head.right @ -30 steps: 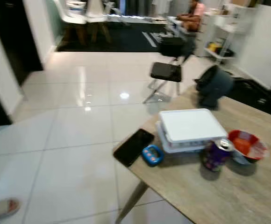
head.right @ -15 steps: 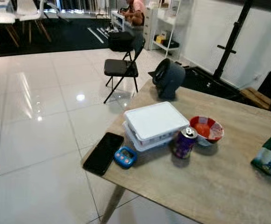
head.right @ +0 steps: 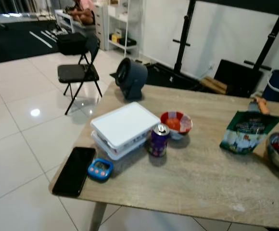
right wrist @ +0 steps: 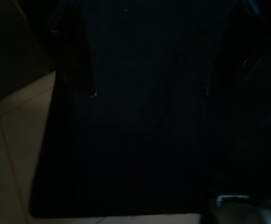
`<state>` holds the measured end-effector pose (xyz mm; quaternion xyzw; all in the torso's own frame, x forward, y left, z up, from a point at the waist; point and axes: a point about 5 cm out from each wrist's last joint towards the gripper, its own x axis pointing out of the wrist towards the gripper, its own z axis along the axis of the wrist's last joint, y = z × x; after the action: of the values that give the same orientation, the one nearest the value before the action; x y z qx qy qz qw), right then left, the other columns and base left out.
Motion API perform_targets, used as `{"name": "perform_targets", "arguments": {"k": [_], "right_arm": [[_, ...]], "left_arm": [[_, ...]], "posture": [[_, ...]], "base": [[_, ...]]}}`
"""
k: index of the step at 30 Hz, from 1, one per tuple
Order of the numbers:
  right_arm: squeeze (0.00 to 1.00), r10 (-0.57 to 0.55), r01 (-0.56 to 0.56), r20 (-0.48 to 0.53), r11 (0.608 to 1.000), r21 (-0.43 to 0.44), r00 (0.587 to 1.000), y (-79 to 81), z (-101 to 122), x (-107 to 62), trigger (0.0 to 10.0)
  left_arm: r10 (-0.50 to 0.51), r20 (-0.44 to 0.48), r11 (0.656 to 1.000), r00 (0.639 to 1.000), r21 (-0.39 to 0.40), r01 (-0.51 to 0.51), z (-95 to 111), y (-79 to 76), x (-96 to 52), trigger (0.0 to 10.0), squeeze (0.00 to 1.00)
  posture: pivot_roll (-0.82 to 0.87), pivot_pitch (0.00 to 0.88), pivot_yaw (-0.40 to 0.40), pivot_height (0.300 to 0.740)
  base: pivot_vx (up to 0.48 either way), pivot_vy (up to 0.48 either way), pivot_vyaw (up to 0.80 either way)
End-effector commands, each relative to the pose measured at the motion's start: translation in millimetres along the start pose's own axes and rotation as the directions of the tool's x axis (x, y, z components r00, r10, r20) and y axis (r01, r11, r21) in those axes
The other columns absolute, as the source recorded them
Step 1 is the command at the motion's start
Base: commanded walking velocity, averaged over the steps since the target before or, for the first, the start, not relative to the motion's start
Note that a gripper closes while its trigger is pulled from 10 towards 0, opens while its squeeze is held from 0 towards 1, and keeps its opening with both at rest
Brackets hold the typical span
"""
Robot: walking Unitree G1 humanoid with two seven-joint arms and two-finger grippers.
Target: Restocking fridge
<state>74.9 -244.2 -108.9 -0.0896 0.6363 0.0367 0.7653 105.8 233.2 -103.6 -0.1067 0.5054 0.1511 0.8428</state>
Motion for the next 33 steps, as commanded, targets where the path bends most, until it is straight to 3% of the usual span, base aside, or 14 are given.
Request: {"name": "perform_targets", "arguments": {"k": [1, 17, 22, 23, 27, 31, 32, 33], "right_arm": [[0.00, 0.000, 0.000, 0.001, 1.000, 0.003, 1.000, 1.1, -0.3, 0.2, 10.0], [0.00, -0.035, 0.035, 0.019, 0.999, 0.001, 0.999, -7.3, 6.5, -1.0, 10.0], [0.00, -0.123, 0.119, 0.030, 0.987, 0.105, 0.992, -18.6, 0.7, -3.4, 10.0], [0.00, -0.153, 0.143, 0.045, 0.975, 0.169, 0.987, -26.5, 2.5, -5.2, 10.0], [0.00, -0.210, 0.186, 0.073, 0.950, 0.251, 0.975, -42.5, 6.8, -9.6, 10.0], [0.00, -0.358, 0.260, 0.181, 0.874, 0.411, 0.916, -97.6, 30.7, -31.1, 10.0], [0.00, -0.358, 0.260, 0.181, 0.874, 0.411, 0.916, -97.6, 30.7, -31.1, 10.0], [0.00, -0.385, 0.264, 0.210, 0.857, 0.442, 0.899, -109.0, 37.5, -37.1, 10.0]], "left_arm": [[0.009, -0.034, 1.000, 0.999, -0.002, -0.009, -9.6, 1.0, -1.5, 10.0, 0.00], [0.019, -0.031, 1.000, 0.999, 0.009, -0.018, -6.7, 3.6, -1.3, 10.0, 0.00], [0.018, -0.030, 1.000, 0.999, 0.017, -0.017, -5.6, 3.4, -1.1, 10.0, 0.00], [0.019, -0.030, 1.000, 0.999, 0.017, -0.018, -5.6, 3.8, -1.1, 10.0, 0.00], [0.021, -0.032, 1.000, 0.999, 0.019, -0.020, -5.9, 4.6, -1.2, 10.0, 0.00], [0.025, -0.039, 0.999, 0.999, 0.027, -0.024, -7.4, 6.3, -1.7, 10.0, 0.00], [0.025, -0.039, 0.999, 0.999, 0.027, -0.024, -7.4, 6.3, -1.7, 10.0, 0.00], [0.025, -0.041, 0.999, 0.999, 0.028, -0.024, -7.8, 6.5, -1.8, 10.0, 0.00]], "posture": [[0.01, 0.000, -0.068, 0.740], [0.01, 0.000, -0.063, 0.740], [0.01, 0.000, -0.060, 0.740], [0.01, 0.000, -0.058, 0.740], [0.00, 0.000, -0.055, 0.740], [0.00, 0.000, -0.052, 0.740], [0.00, 0.000, -0.052, 0.740], [0.00, 0.000, -0.052, 0.740]], "base": [[0.000, 0.000, -0.80], [0.000, 0.000, -0.70], [0.000, 0.000, 0.00], [0.000, 0.000, 0.00], [0.000, 0.000, 0.00], [0.000, 0.000, 0.00], [0.000, 0.000, 0.00], [0.000, 0.000, 0.00]]}}
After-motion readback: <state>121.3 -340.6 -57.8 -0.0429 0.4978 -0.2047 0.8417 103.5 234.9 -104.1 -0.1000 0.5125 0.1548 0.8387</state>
